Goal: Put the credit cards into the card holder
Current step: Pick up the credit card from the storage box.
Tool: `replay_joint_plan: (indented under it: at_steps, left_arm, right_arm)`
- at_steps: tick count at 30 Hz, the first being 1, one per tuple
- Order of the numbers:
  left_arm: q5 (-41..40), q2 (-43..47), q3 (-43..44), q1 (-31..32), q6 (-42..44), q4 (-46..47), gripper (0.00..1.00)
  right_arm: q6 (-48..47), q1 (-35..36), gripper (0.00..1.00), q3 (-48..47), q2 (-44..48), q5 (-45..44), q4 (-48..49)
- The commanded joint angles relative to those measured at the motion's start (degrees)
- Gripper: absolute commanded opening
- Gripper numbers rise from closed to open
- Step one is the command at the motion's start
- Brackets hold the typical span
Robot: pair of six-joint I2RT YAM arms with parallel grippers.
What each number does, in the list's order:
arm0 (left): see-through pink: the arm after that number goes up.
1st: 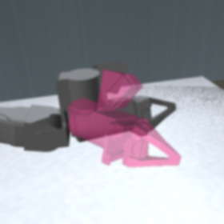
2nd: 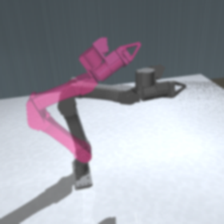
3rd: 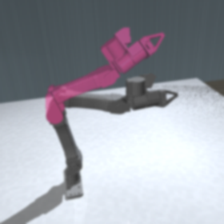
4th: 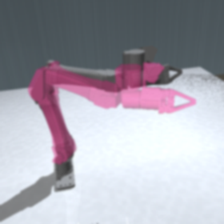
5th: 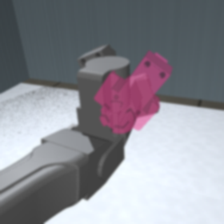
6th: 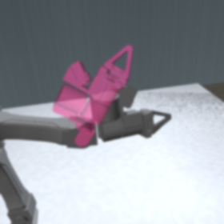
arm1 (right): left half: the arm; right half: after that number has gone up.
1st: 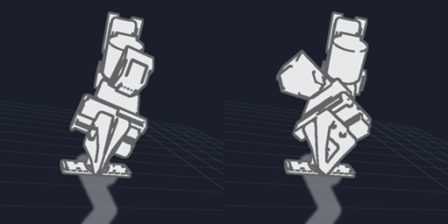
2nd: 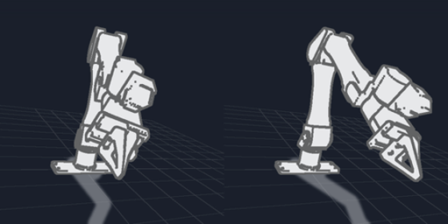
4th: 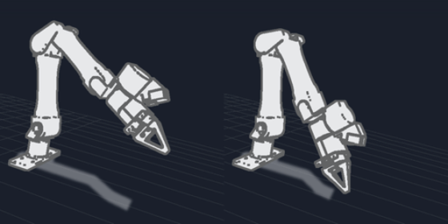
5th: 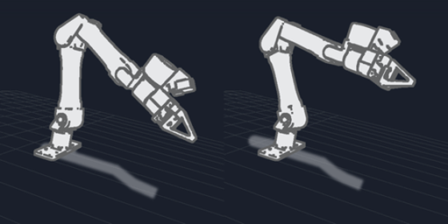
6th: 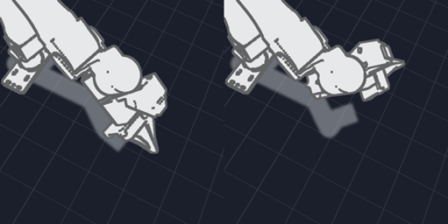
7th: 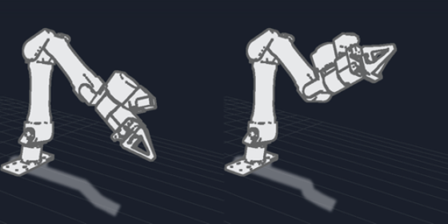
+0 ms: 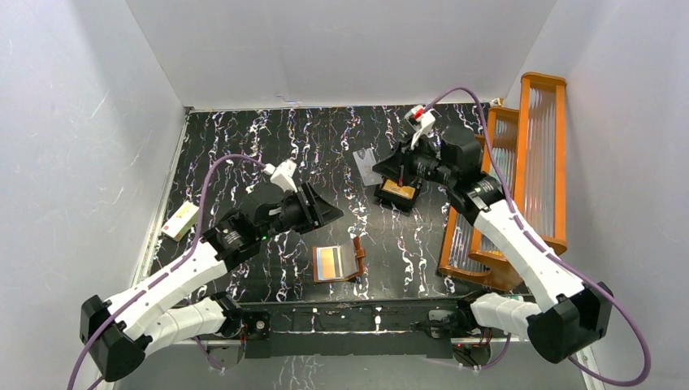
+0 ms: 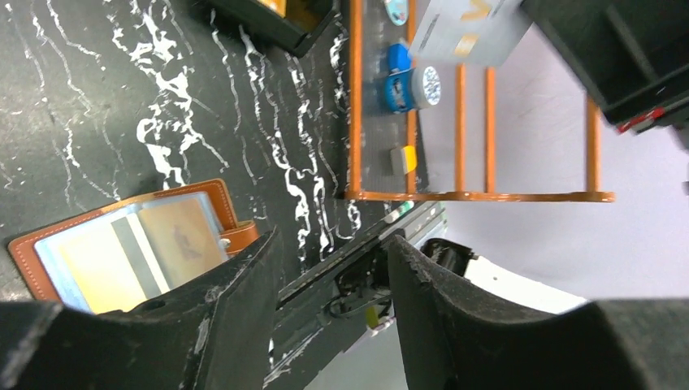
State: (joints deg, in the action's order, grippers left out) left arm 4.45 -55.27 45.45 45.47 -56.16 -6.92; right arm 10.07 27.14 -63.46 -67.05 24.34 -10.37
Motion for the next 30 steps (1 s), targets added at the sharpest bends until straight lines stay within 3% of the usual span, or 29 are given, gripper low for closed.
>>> replay_joint_plan:
  at_steps: [1,8,15,22,28,30]
  left_arm:
    - [-1.6,4.6,-0.5,-0.2,-1.0,5.8,0.50]
    - [0.0,7.1,-2.2,-0.3,-0.5,14.7,0.51]
    - [0.1,4.5,0.6,-0.2,1.6,14.5,0.50]
    - [0.2,3.5,0.0,-0.2,1.5,18.0,0.39]
    - [0.5,3.2,-0.9,-0.2,1.7,21.1,0.36]
    - [0.5,3.2,-1.1,-0.3,1.7,21.5,0.26]
  right_arm:
    - [20.2,0.1,0.00,6.0,3.8,12.4,16.6]
    - [34.9,0.2,0.00,11.6,6.5,18.9,27.9]
    - [38.4,1.0,0.00,13.6,7.1,20.6,30.0]
    - [40.1,2.0,0.00,15.2,7.3,21.5,29.2]
    - [40.5,2.6,0.00,16.3,7.0,21.9,28.7]
    - [40.5,2.7,0.00,16.3,6.9,21.7,28.4]
